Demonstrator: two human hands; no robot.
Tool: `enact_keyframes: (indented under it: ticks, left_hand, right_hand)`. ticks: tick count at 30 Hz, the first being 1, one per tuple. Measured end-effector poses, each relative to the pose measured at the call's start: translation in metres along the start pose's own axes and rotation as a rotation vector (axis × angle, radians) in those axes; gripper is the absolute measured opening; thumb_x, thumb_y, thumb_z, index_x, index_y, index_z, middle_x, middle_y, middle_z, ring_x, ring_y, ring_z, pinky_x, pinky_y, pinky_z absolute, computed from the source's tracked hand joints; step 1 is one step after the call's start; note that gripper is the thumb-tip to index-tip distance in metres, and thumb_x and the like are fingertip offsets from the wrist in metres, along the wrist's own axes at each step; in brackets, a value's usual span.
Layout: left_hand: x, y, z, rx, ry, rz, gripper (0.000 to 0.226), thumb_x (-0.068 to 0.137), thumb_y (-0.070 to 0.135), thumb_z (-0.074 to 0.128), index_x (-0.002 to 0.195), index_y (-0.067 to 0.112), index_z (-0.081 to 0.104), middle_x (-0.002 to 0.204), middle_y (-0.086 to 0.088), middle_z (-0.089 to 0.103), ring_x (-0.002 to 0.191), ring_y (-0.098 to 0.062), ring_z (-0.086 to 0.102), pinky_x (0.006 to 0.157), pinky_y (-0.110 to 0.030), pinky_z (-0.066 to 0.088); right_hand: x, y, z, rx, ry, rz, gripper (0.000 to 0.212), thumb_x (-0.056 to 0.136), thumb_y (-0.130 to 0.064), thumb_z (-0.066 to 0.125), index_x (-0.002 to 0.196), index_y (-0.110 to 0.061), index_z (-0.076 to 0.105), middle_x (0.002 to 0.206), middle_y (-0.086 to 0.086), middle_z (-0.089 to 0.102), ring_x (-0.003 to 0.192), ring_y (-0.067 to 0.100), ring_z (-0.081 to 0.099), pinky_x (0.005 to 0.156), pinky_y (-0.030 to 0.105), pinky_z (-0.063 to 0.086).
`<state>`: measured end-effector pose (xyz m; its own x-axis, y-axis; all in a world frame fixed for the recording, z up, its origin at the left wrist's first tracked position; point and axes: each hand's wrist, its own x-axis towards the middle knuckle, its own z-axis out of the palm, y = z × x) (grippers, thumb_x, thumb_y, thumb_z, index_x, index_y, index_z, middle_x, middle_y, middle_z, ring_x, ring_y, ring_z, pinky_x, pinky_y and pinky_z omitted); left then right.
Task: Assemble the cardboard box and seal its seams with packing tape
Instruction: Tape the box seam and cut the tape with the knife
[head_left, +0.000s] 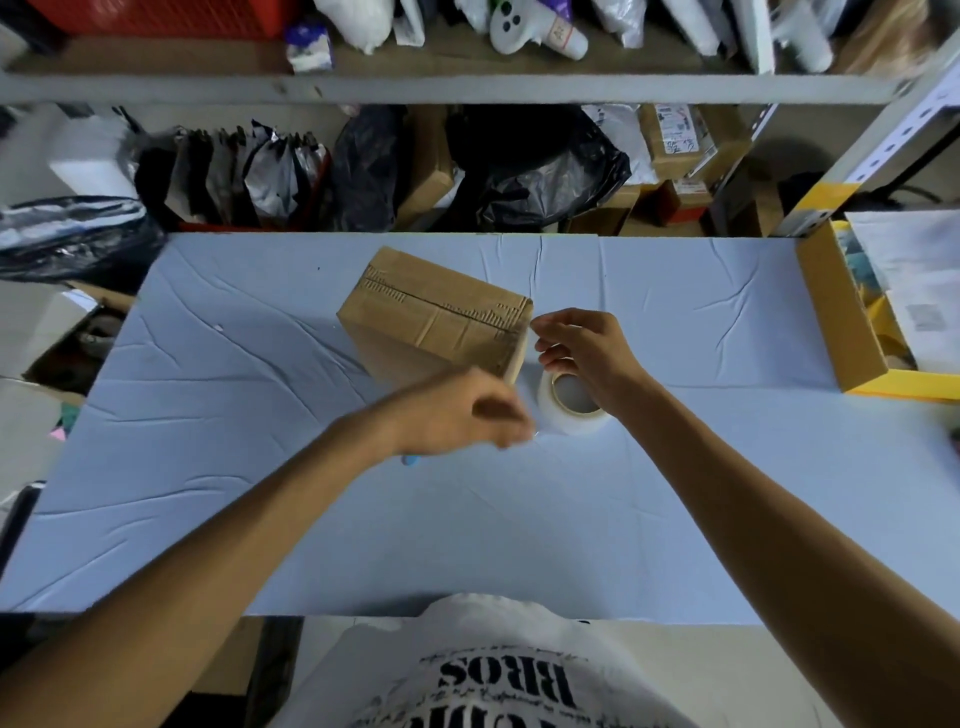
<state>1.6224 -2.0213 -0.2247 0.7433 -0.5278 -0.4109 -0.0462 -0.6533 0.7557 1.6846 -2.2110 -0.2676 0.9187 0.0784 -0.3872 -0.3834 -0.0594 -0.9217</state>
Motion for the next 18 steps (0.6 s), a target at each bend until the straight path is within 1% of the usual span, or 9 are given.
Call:
enact_keyframes:
  ticks: [2,3,4,5,7,9,13,16,18]
  left_hand:
    - [0.012,0.017,-0.021,-0.031,0.422,0.171,0.015,0.084,0.034,0.067,0.097,0.027,0.068,0.096,0.01,0.068,0.091,-0.002,0.063,0.08,-0.02,0.052]
    - [0.022,0.02,-0.029,0.035,0.587,0.189,0.02,0.083,0.032,0.068,0.102,0.025,0.066,0.103,0.008,0.064,0.098,-0.005,0.06,0.084,-0.023,0.05]
    - [0.034,0.022,-0.033,0.11,0.674,0.158,0.029,0.082,0.032,0.069,0.109,0.023,0.063,0.112,0.004,0.058,0.107,-0.01,0.054,0.089,-0.026,0.047]
    - [0.046,0.02,-0.035,0.163,0.686,0.094,0.04,0.082,0.035,0.069,0.119,0.022,0.059,0.122,0.0,0.052,0.117,-0.015,0.047,0.095,-0.03,0.044]
    - [0.068,0.013,-0.03,0.181,0.591,-0.044,0.056,0.083,0.04,0.067,0.133,0.023,0.049,0.136,-0.003,0.04,0.13,-0.02,0.034,0.107,-0.037,0.034]
    - [0.08,0.001,-0.019,0.163,0.541,-0.107,0.059,0.083,0.043,0.067,0.136,0.023,0.049,0.14,-0.003,0.036,0.134,-0.022,0.029,0.112,-0.039,0.027]
    - [0.087,-0.014,-0.012,0.257,0.605,-0.075,0.052,0.079,0.043,0.071,0.127,0.028,0.056,0.133,-0.001,0.039,0.126,-0.022,0.028,0.109,-0.033,0.024]
    - [0.089,-0.015,-0.014,0.224,0.6,-0.083,0.052,0.076,0.039,0.074,0.124,0.031,0.056,0.129,0.002,0.039,0.119,-0.016,0.029,0.098,-0.023,0.021]
    - [0.091,-0.014,-0.014,0.231,0.602,-0.099,0.051,0.073,0.038,0.075,0.121,0.032,0.057,0.126,0.002,0.04,0.118,-0.02,0.03,0.101,-0.027,0.025]
  right_hand:
    - [0.001,-0.001,0.0,0.023,-0.014,0.013,0.008,0.09,-0.011,0.063,0.087,-0.004,0.065,0.067,0.006,0.062,0.056,0.015,0.059,0.054,0.021,0.048]
    - [0.001,-0.001,0.001,0.035,-0.021,0.024,0.009,0.09,-0.012,0.063,0.088,-0.004,0.065,0.068,0.006,0.062,0.058,0.015,0.059,0.055,0.021,0.049]
    - [0.002,0.0,0.002,0.045,-0.025,0.033,0.01,0.091,-0.013,0.062,0.089,-0.003,0.064,0.069,0.006,0.062,0.059,0.016,0.059,0.056,0.022,0.049]
    - [0.002,0.0,0.003,0.052,-0.026,0.038,0.01,0.091,-0.013,0.062,0.089,-0.003,0.064,0.07,0.006,0.062,0.06,0.017,0.059,0.057,0.022,0.049]
    - [0.003,0.001,0.003,0.062,-0.023,0.034,0.008,0.092,-0.008,0.059,0.089,-0.001,0.063,0.07,0.007,0.062,0.059,0.017,0.059,0.055,0.021,0.05]
    - [0.004,0.004,0.002,0.074,-0.022,0.019,0.008,0.091,0.0,0.056,0.092,0.003,0.063,0.068,0.009,0.062,0.056,0.015,0.058,0.053,0.019,0.05]
    - [0.007,0.013,-0.001,0.023,0.0,-0.047,0.012,0.087,0.003,0.062,0.094,0.011,0.067,0.065,0.01,0.062,0.049,0.007,0.057,0.052,0.017,0.048]
    - [0.011,0.019,0.001,0.006,0.026,-0.078,0.009,0.085,0.002,0.065,0.09,0.009,0.069,0.065,0.01,0.064,0.049,0.005,0.055,0.052,0.016,0.046]
    - [0.013,0.025,0.004,0.065,0.049,-0.076,0.008,0.083,0.001,0.068,0.089,0.007,0.068,0.063,0.01,0.064,0.049,0.007,0.056,0.052,0.017,0.046]
